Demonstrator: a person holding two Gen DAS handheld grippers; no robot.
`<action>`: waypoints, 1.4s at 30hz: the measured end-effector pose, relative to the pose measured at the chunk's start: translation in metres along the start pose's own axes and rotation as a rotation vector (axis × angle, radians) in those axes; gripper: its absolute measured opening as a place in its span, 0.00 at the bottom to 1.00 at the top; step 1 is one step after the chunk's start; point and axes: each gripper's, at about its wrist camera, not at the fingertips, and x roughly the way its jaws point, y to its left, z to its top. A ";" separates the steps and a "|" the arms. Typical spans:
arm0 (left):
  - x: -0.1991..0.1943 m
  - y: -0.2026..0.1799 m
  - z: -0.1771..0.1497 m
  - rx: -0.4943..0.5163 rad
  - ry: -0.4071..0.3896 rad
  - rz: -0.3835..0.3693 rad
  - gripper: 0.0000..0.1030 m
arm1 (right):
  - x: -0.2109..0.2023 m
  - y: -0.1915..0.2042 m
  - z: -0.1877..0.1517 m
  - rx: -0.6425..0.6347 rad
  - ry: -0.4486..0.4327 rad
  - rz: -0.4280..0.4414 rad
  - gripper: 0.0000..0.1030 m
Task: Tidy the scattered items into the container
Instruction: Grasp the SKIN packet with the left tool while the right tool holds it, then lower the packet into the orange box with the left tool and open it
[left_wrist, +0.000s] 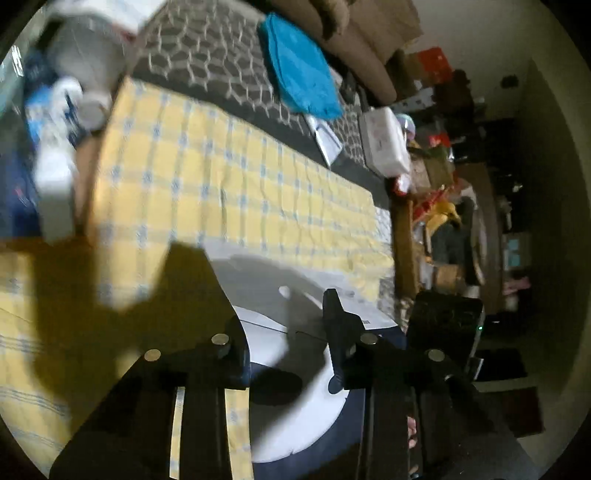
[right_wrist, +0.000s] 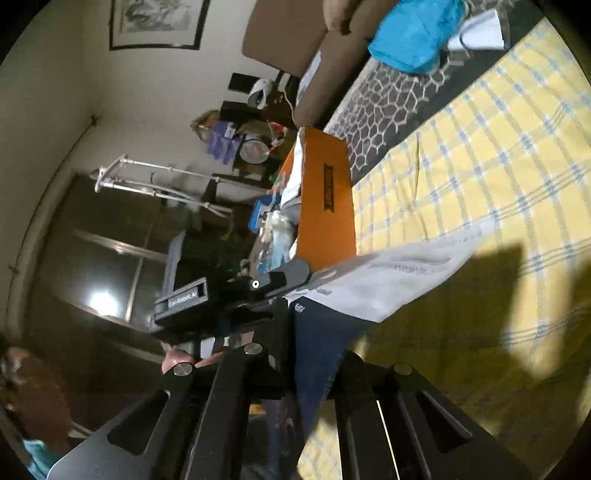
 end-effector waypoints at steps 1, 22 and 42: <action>-0.004 -0.002 -0.001 0.012 -0.018 0.023 0.26 | 0.002 0.005 0.000 -0.010 0.003 -0.014 0.06; -0.129 -0.023 0.016 0.145 -0.359 0.036 0.26 | 0.063 0.145 0.028 -0.336 -0.013 -0.169 0.08; -0.206 0.007 0.022 0.123 -0.550 0.048 0.26 | 0.134 0.206 0.036 -0.483 0.027 -0.145 0.08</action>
